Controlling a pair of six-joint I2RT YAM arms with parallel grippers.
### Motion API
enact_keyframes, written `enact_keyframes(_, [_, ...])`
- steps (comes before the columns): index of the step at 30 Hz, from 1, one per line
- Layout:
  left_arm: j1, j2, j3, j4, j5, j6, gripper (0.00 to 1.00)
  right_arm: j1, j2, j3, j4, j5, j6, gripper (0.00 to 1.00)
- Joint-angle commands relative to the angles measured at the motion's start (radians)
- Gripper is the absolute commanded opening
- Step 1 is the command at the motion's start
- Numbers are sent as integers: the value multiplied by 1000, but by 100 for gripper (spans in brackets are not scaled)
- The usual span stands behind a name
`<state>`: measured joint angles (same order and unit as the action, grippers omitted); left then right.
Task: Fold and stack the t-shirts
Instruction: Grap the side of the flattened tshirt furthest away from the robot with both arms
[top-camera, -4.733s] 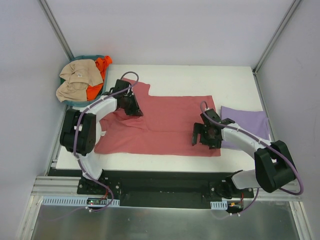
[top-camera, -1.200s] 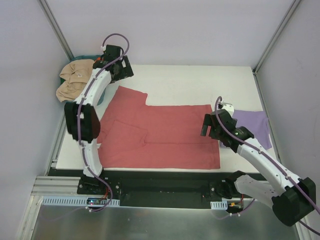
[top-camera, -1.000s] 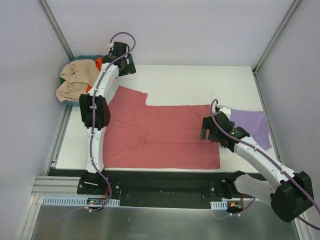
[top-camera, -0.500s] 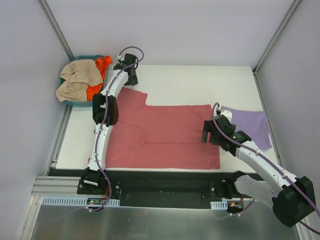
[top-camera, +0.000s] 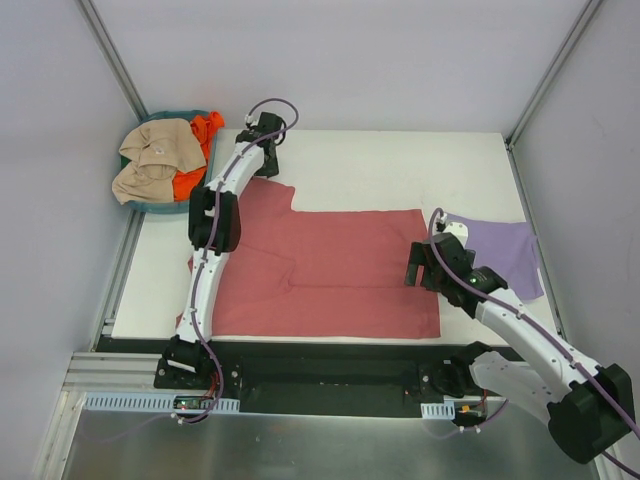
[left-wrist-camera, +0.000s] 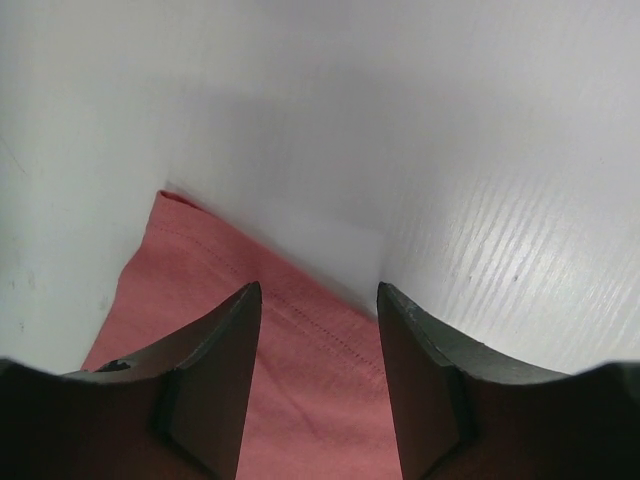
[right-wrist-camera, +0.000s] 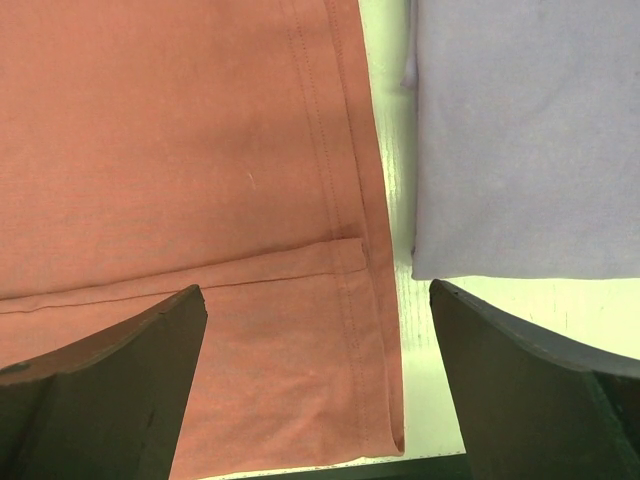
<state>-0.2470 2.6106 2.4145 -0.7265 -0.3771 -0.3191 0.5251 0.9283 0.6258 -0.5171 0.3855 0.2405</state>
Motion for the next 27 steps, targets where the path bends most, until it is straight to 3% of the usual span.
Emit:
enact_keyframes(1, [14,-49,-75,-148,41,-28,48,-4,-26,-8,5,21,-7,96])
enact_keyframes(6, [23,-89,-121,-165,-10,-23,47,-4,-29,-9,3,26,-6,96])
enact_keyframes(12, [37,-63,-109,-168,36,-38,36,-5,-26,-11,5,44,-3,96])
enact_keyframes(18, [60,-37,-84,-168,110,-44,1,-7,4,18,2,75,-6,96])
enact_keyframes(20, [69,-38,-86,-159,167,-34,0,-5,26,40,6,91,-1,96])
enact_keyframes(24, [124,-44,-132,-96,418,-3,0,-16,119,127,-8,83,26,96])
enact_keyframes(27, [146,-73,-187,-35,468,-12,0,-43,252,243,-30,63,34,96])
